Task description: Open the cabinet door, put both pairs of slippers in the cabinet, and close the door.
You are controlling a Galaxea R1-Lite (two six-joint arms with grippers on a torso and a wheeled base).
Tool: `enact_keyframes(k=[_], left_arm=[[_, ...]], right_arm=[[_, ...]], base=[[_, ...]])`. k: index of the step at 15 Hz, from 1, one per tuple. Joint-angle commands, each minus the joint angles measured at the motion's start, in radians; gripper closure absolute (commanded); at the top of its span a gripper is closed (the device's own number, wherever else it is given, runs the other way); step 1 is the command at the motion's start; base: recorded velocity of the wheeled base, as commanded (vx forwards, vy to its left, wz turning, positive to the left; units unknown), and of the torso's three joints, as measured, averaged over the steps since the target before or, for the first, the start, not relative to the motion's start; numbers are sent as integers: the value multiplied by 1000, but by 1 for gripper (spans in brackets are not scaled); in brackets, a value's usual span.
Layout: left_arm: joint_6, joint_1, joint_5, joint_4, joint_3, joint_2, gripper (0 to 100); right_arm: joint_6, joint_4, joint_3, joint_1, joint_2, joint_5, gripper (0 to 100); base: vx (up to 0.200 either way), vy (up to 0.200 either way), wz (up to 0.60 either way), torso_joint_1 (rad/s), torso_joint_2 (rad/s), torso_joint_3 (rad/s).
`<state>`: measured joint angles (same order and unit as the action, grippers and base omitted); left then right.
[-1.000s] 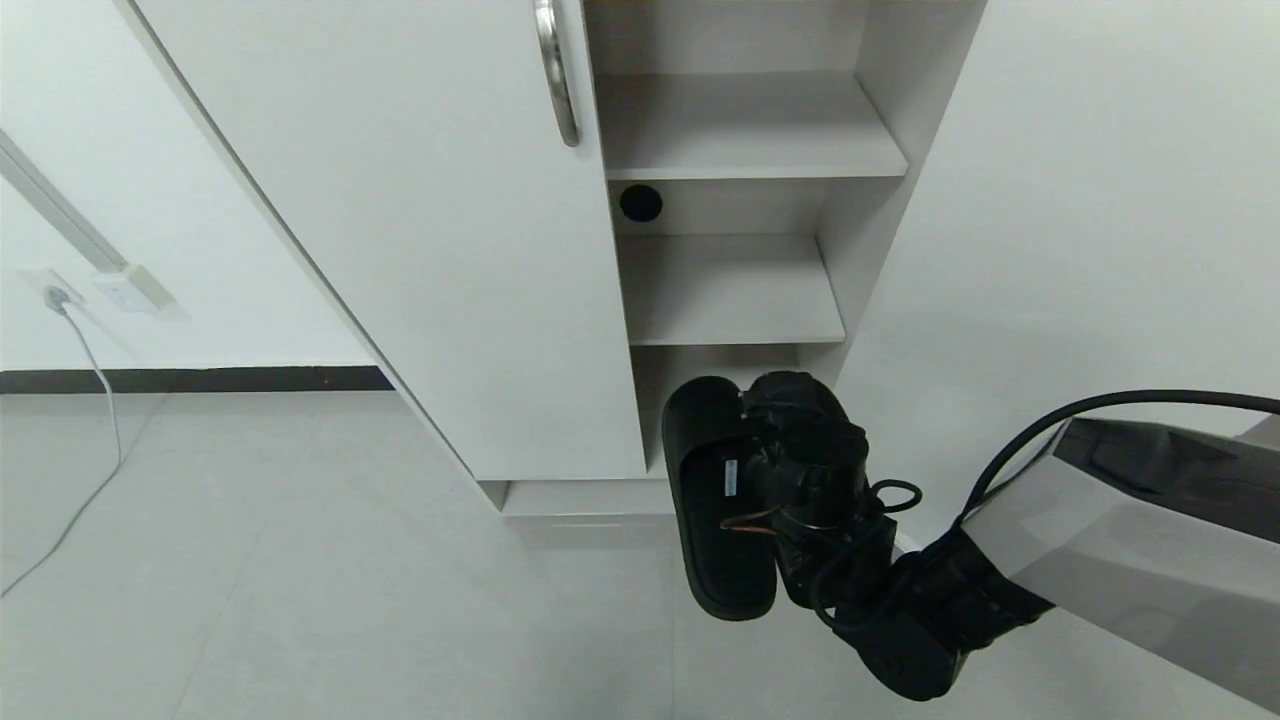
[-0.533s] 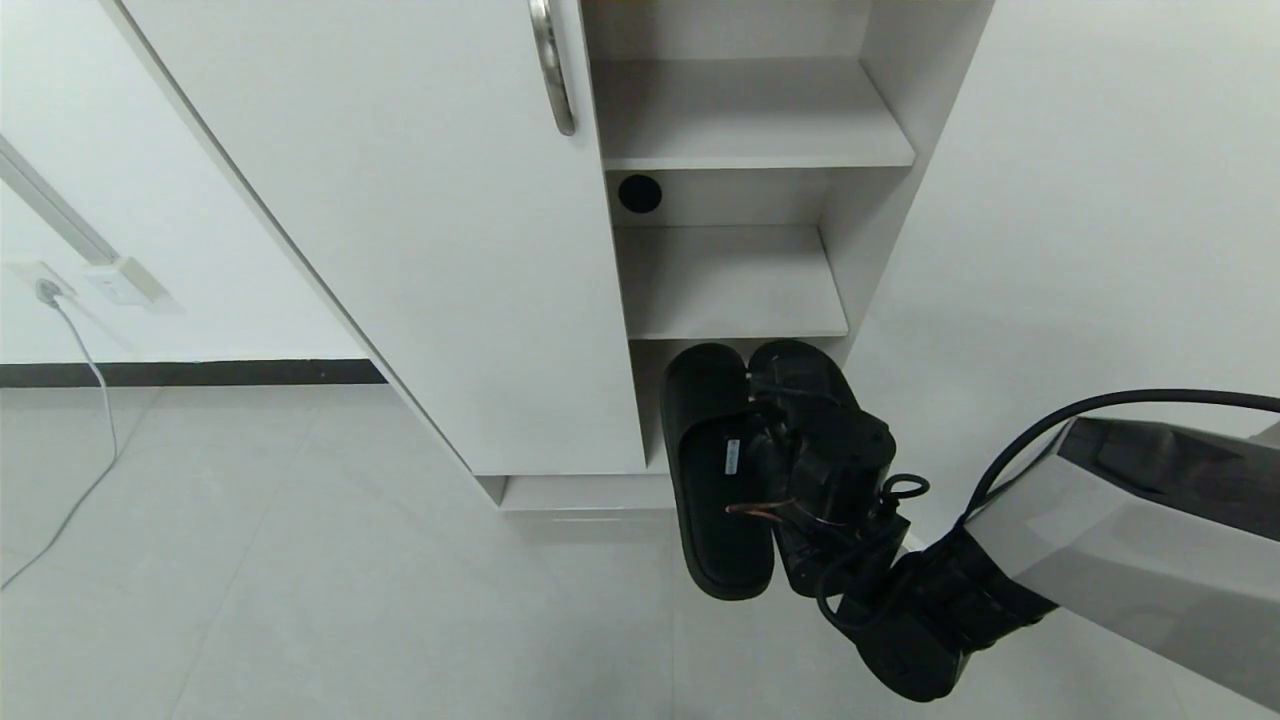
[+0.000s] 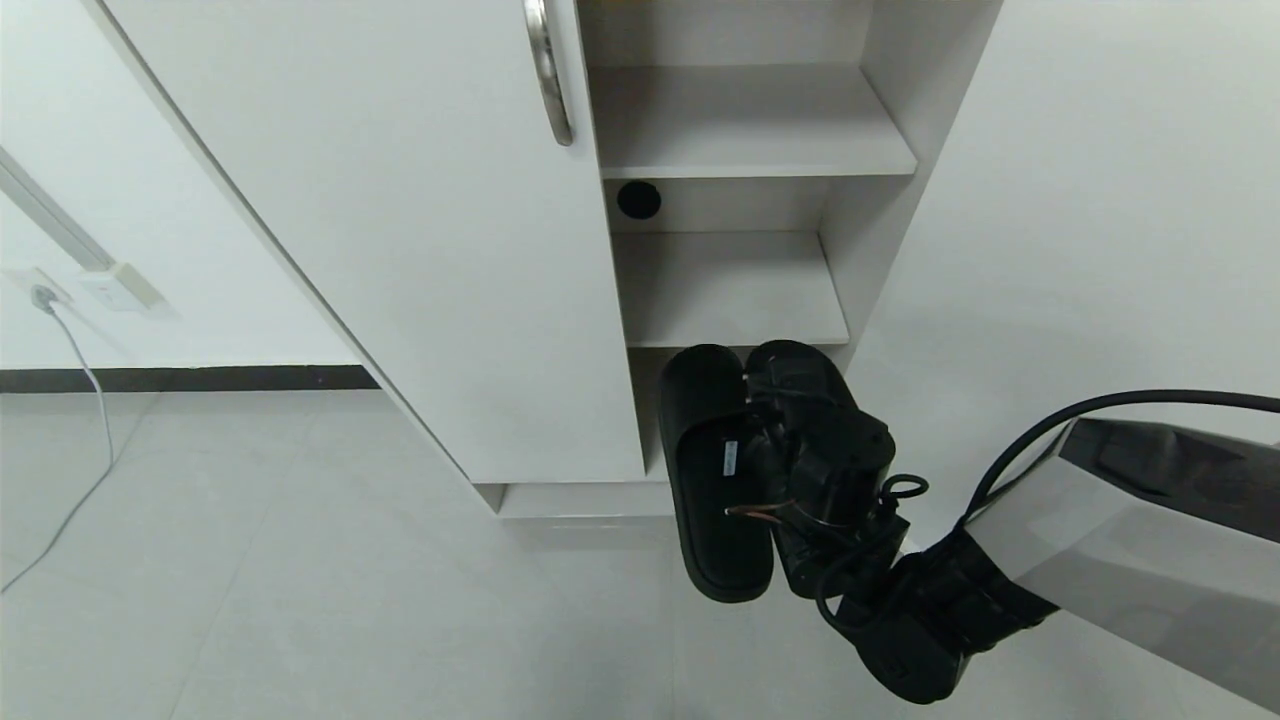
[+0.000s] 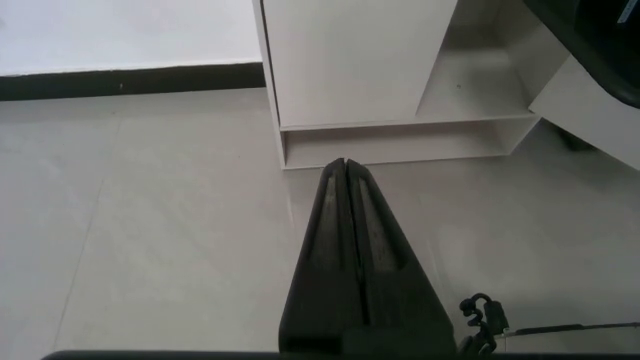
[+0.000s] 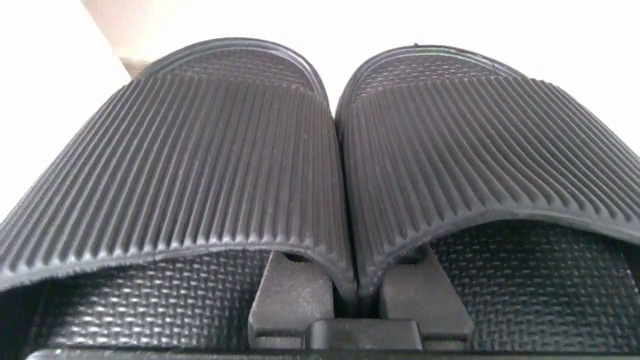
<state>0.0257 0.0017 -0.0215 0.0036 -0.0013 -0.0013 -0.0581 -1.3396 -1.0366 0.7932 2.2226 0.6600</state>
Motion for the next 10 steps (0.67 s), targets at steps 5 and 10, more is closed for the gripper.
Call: enact_keyframes(k=[5, 10], left_arm=[[0, 0, 0, -1, 0, 1, 100], [-1, 0, 0, -1, 0, 1, 100]], right_arm=[[1, -1, 1, -2, 8, -10, 100], [3, -1, -10, -6, 49, -17, 100]], base=[[200, 0, 0, 9, 5, 0], [120, 0, 0, 0, 0, 2]])
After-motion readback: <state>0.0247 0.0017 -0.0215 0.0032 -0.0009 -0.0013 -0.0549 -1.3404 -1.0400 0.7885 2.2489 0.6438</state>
